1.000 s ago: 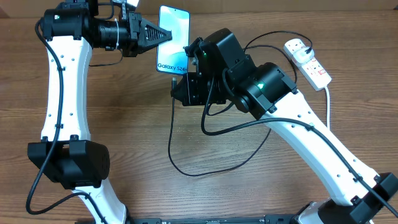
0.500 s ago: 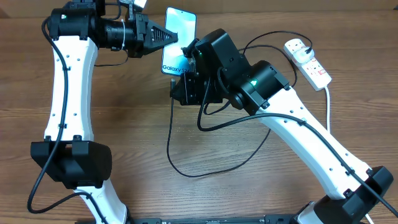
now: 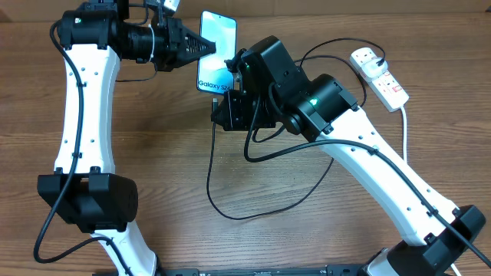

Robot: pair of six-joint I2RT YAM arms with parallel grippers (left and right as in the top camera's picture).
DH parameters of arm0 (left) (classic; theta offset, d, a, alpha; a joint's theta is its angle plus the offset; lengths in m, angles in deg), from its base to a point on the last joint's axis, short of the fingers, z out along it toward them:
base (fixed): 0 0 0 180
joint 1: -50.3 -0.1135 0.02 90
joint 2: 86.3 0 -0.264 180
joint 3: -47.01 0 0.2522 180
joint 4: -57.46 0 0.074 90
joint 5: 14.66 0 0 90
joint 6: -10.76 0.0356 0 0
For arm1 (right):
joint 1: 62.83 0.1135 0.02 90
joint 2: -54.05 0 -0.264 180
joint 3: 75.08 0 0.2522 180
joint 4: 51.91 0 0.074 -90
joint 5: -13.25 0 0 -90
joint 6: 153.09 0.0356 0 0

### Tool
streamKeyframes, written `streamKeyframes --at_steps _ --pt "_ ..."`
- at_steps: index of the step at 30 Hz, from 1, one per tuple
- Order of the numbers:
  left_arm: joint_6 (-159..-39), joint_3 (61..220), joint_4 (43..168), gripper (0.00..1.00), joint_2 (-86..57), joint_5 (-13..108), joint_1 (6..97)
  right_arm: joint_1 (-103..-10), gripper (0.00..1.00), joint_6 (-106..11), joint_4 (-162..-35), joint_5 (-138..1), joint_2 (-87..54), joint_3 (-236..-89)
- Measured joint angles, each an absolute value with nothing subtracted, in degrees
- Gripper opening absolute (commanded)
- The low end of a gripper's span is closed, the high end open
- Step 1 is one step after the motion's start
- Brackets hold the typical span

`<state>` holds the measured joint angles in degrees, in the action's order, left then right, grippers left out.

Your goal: Plug charger to phone and switch on socket

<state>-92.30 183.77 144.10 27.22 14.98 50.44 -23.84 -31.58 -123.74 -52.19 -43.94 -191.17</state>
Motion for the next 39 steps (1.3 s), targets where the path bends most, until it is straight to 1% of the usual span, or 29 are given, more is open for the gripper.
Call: streamKeyframes --at_steps 39 --pt "-90.2 183.8 146.2 0.04 27.2 14.1 50.2 -23.8 0.04 -30.3 -121.8 -53.0 -43.9 -191.2"
